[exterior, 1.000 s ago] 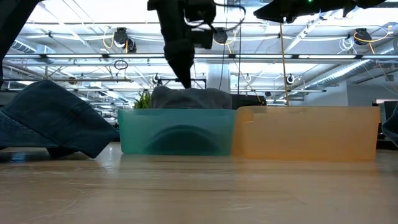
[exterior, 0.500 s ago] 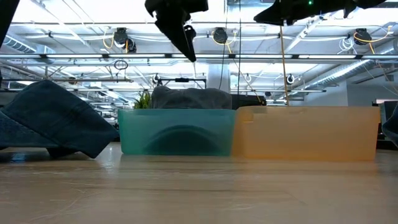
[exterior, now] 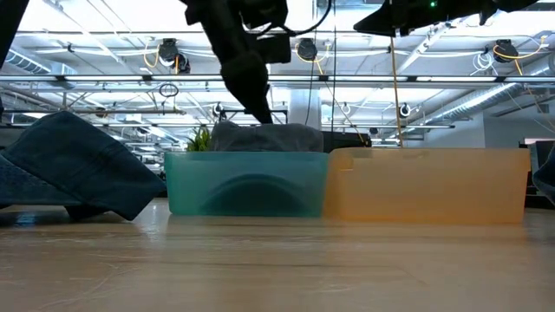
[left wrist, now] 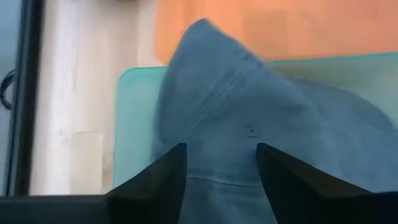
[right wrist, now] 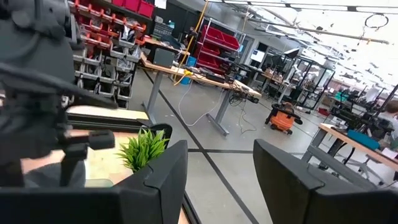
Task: Pick & Place hat
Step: Put the top gray cap into the green bin
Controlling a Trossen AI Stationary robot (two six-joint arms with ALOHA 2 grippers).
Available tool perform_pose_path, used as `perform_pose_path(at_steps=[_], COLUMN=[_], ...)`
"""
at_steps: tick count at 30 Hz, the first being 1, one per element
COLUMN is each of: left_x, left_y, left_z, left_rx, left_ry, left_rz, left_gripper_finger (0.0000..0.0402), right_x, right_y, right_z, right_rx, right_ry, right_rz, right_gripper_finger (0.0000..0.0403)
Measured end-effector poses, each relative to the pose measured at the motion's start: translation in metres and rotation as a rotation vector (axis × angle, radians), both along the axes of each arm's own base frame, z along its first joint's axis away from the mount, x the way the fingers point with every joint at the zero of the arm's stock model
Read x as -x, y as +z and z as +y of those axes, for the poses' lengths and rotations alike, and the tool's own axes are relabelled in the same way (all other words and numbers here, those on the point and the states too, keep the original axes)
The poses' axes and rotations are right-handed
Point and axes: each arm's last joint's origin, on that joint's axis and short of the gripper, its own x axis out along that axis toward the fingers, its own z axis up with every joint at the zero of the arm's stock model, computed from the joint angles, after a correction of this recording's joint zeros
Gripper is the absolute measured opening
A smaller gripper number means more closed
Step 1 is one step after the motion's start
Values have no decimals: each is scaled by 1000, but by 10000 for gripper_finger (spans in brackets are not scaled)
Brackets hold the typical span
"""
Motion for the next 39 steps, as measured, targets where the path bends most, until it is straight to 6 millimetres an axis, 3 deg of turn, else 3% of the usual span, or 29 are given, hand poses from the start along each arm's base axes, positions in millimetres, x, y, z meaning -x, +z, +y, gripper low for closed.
perform_pose_path(at_steps=[13,22,29,39], left_x=[19,32,30,24], left_y=[-69,-97,-96,-55], left_z=[17,24,19,5], left_rx=[23,58,90,-41], left_ry=[112,136,119,118], left_rz=[-66,-67,-71,-145], left_gripper_finger=[129,107,106,118], right_x=[-1,-2,-1,-2], right_y=[-21,-36,-31,-31], right_z=[-1,-1,-1,-1], right_rx=[-15,-1,-19,-46], right_ry=[0,-1,5,8], right_rz=[21,28,-39,-53], right_gripper_finger=[173,173,173,173])
